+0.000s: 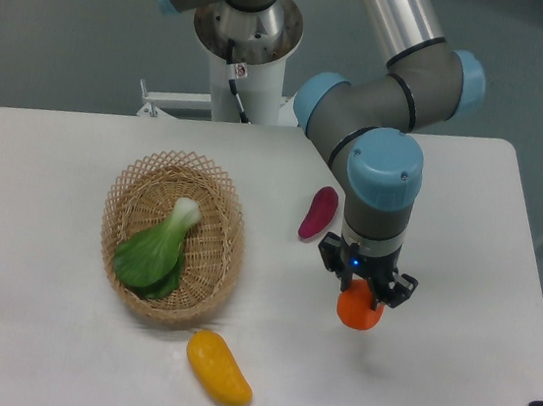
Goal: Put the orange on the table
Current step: 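Lower the held orange toward the table beside the basket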
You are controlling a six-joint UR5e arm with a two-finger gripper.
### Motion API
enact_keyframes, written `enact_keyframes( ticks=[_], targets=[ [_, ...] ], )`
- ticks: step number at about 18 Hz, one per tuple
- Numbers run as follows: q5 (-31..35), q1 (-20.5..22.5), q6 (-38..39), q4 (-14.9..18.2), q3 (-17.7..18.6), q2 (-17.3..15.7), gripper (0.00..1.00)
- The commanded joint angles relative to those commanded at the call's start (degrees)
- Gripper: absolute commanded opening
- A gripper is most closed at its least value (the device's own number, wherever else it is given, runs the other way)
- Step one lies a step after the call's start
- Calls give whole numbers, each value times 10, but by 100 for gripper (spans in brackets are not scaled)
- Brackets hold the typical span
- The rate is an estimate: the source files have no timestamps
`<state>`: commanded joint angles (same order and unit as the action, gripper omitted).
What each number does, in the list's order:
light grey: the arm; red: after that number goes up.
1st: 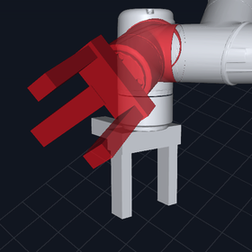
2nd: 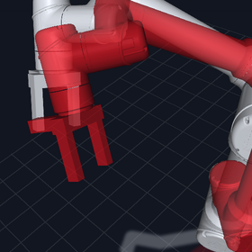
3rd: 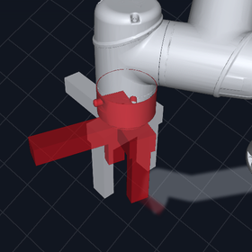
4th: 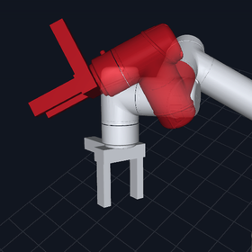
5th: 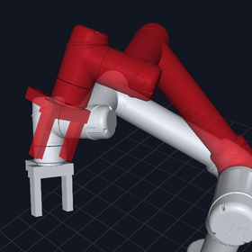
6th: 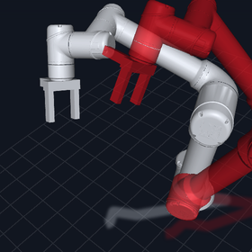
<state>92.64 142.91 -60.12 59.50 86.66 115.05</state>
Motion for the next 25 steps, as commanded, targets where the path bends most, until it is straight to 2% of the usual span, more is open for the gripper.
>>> enact_keyframes(
  ticks=[6, 10, 15, 19, 23, 25],
  targets=[
    [6, -1, 1, -1, 1, 2, 38],
    [41, -12, 6, -1, 6, 13, 37],
    [45, -15, 10, -10, 13, 22, 38],
    [89, -30, 12, -25, 13, 37, 38],
    [94, -35, 13, -34, 13, 44, 38],
    [94, -40, 23, -36, 14, 49, 42]
  ],
)
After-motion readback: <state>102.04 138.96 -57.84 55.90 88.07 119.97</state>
